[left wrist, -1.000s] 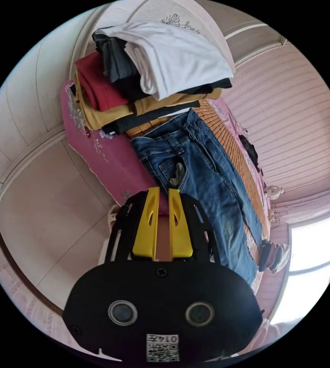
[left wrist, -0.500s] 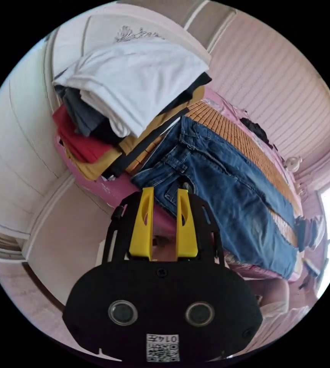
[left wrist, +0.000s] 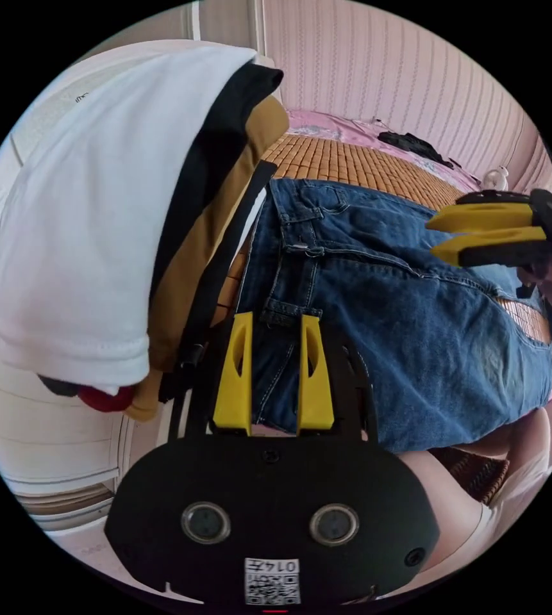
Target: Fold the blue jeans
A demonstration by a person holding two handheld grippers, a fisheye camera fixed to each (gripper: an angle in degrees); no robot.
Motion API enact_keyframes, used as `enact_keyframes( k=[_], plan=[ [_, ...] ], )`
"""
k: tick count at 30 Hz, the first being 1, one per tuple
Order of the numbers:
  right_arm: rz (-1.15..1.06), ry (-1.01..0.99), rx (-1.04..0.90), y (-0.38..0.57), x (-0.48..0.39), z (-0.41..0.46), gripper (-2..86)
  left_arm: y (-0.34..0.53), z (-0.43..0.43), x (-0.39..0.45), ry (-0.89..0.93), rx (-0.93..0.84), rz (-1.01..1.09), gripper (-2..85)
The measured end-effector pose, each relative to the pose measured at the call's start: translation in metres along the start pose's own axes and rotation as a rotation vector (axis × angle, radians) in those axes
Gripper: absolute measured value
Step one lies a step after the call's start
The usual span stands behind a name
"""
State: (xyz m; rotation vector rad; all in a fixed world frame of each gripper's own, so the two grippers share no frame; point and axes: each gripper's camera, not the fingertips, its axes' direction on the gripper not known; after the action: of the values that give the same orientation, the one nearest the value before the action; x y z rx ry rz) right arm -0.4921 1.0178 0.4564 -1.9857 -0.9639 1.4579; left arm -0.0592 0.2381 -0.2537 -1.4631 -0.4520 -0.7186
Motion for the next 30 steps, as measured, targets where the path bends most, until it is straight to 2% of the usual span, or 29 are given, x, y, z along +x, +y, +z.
enact_keyframes(
  k=[2,6,8,12,14,17,19,20,21,23,26,28,30],
  plan=[
    [-0.007,0.01,-0.046,-0.023,-0.003,0.026,8.3,0.0,0.005,0.0,0.047,0.01,0.056,9.6],
    [-0.016,0.015,-0.193,-0.043,-0.005,0.076,6.4,0.013,0.006,-0.004,0.082,0.065,0.035,6.6],
    [0.024,-0.054,-0.182,-0.045,0.002,0.071,3.6,0.016,0.005,0.0,0.098,0.056,0.064,4.2],
    [0.073,-0.089,-0.024,-0.037,0.013,0.031,1.2,0.022,-0.006,0.008,0.032,0.092,0.074,3.6],
    [0.021,-0.001,0.032,-0.035,0.001,0.017,0.9,0.027,-0.029,0.003,0.04,0.173,0.015,3.4],
    [-0.138,0.175,0.025,-0.036,-0.033,0.031,0.7,0.029,-0.037,-0.003,0.013,0.181,-0.033,3.7],
    [-0.223,0.196,-0.123,-0.039,-0.049,0.067,0.6,0.029,-0.019,-0.006,-0.012,0.11,-0.062,4.0],
    [-0.232,0.191,-0.169,-0.039,-0.051,0.075,0.5,0.031,0.001,-0.008,0.009,0.021,-0.074,4.1],
    [-0.229,0.215,-0.188,-0.037,-0.052,0.08,0.4,0.034,-0.002,-0.01,0.008,0.084,-0.085,4.2],
    [-0.198,0.221,-0.17,-0.032,-0.048,0.068,0.3,0.036,-0.001,-0.018,0.029,0.073,-0.105,4.2],
    [-0.086,0.113,-0.044,0.003,-0.032,0.014,-0.1,0.045,-0.016,-0.033,0.072,0.101,-0.18,0.7],
    [0.001,0.059,0.052,0.065,-0.019,-0.034,-0.7,0.059,-0.035,-0.039,0.093,0.161,-0.21,-0.3],
    [0.104,0.069,0.049,0.126,-0.011,-0.062,-0.8,0.077,-0.05,-0.043,0.127,0.203,-0.227,-0.7]
  ],
)
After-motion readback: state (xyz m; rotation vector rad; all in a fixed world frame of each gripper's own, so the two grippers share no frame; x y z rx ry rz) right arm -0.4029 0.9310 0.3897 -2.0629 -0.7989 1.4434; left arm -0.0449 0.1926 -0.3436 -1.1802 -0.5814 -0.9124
